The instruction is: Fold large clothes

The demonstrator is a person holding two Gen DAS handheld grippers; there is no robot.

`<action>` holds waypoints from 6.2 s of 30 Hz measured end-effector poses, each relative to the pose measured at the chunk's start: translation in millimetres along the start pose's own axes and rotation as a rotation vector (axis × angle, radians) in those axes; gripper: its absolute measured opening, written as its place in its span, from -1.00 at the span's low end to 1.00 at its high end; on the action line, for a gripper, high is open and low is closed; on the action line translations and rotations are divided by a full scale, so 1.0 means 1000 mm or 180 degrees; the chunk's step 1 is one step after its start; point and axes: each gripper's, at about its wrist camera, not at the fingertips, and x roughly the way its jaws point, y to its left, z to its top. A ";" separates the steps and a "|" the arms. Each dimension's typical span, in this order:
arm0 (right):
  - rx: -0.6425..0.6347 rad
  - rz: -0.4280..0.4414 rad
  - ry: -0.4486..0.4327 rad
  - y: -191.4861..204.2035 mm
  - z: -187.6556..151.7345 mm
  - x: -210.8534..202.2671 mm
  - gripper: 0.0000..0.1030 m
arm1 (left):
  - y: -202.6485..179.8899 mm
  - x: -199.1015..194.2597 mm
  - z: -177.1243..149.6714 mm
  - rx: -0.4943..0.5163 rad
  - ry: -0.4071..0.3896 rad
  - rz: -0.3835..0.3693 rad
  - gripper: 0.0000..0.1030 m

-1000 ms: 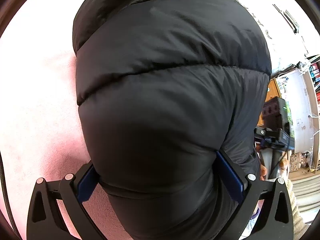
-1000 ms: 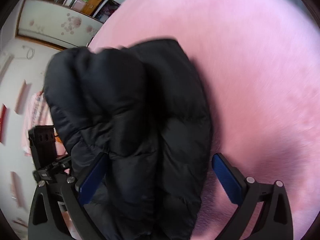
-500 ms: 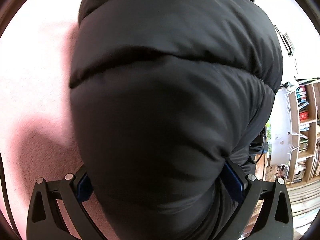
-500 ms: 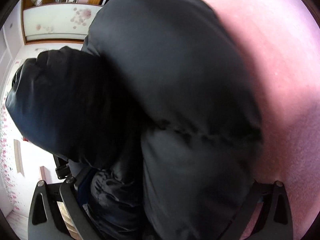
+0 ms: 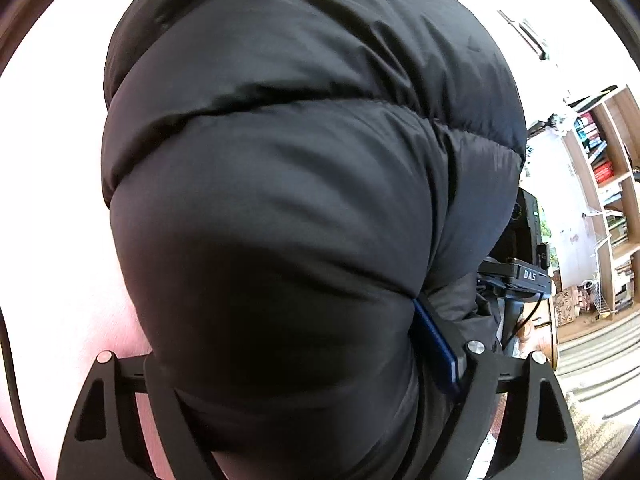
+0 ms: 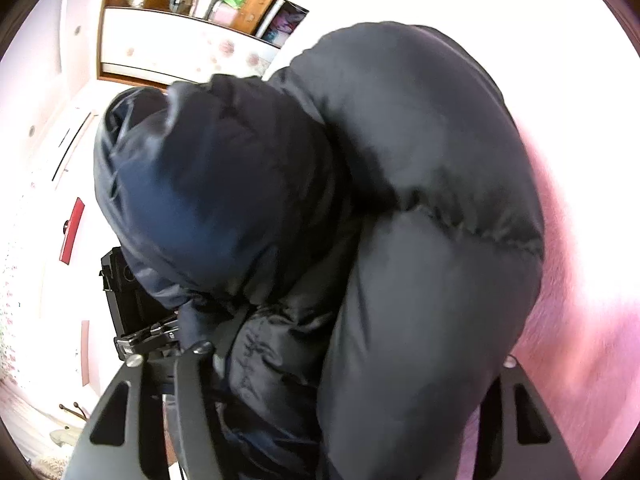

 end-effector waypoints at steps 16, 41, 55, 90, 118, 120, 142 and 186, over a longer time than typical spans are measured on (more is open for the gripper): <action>-0.0921 0.0374 0.0139 0.227 -0.011 0.071 -0.05 | 0.063 -0.241 -0.021 0.0083 -0.0582 0.0271 0.64; -0.0301 0.0268 0.0512 0.254 -0.007 0.513 0.17 | 0.492 -0.326 -0.020 -0.0897 -0.0810 0.0838 1.00; -0.0915 -0.0142 0.0473 0.315 -0.015 0.480 0.63 | 0.371 -0.323 -0.072 -0.0576 -0.0949 0.1547 0.99; -0.2262 -0.1616 -0.0969 0.412 -0.178 0.147 0.65 | -0.093 -0.331 -0.194 -0.0082 -0.1906 0.2643 0.99; -0.2118 -0.2158 -0.1387 0.368 -0.275 -0.022 0.70 | -0.268 -0.298 -0.314 -0.0293 -0.1921 0.2662 0.99; -0.2123 -0.2181 -0.1420 0.367 -0.278 -0.027 0.70 | -0.273 -0.297 -0.317 -0.0315 -0.1903 0.2625 0.99; -0.1992 -0.2250 -0.1489 0.343 -0.286 -0.057 0.71 | -0.298 -0.278 -0.327 -0.0166 -0.1853 0.2686 0.99; -0.1888 -0.2265 -0.1469 0.326 -0.289 -0.068 0.71 | -0.296 -0.261 -0.325 -0.0119 -0.1710 0.2619 0.99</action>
